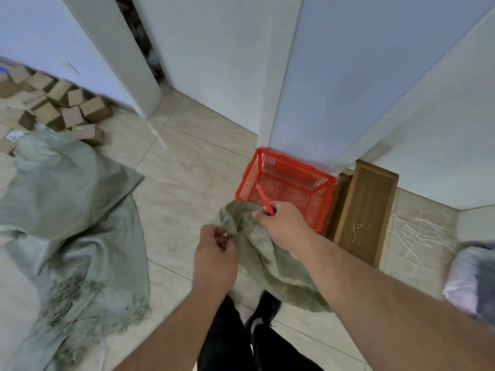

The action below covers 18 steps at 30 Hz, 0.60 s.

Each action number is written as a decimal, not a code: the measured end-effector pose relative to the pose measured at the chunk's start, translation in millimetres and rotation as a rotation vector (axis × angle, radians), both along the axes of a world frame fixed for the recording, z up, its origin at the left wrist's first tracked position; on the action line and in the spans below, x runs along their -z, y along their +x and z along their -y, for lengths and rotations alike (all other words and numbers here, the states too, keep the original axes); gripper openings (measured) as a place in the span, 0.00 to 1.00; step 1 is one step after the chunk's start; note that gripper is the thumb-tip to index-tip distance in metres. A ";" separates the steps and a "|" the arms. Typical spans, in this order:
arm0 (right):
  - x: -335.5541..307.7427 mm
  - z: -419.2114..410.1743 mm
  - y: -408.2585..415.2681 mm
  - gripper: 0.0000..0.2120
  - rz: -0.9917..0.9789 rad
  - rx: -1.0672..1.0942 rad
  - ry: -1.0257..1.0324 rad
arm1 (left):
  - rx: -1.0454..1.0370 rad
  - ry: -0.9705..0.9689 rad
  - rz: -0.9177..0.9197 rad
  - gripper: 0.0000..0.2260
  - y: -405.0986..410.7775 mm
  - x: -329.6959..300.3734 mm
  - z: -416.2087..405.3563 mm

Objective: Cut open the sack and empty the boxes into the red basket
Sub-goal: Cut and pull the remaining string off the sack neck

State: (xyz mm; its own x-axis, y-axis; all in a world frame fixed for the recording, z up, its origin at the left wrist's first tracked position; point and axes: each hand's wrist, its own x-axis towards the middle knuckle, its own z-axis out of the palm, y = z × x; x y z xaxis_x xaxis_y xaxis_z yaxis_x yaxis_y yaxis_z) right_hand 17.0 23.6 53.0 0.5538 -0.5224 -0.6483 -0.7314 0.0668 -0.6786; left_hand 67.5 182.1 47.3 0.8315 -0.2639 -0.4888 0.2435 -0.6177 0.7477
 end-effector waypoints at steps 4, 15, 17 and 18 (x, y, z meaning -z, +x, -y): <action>-0.8 -2.2 2.4 0.17 0.010 -0.016 0.018 | 0.434 0.065 0.695 0.13 -3.7 -3.4 -6.2; -6.7 0.3 -1.0 0.14 0.031 -0.030 0.016 | 0.608 0.379 0.094 0.10 18.5 -4.3 18.2; -9.7 -1.8 -4.5 0.18 0.042 -0.023 -0.052 | 0.563 0.297 0.011 0.10 25.4 -1.2 22.7; -12.1 -3.5 -8.3 0.20 0.052 -0.007 -0.075 | 0.533 0.241 -0.023 0.10 28.4 -0.4 24.5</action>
State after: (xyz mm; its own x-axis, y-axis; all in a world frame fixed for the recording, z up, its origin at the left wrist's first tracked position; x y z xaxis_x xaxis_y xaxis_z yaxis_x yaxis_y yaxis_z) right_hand 8.7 27.1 65.1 0.5896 -0.5646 -0.5776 -0.6953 0.0090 -0.7186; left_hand 95.9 157.6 47.7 0.6032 -0.5220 -0.6030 -0.1332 -0.8114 0.5691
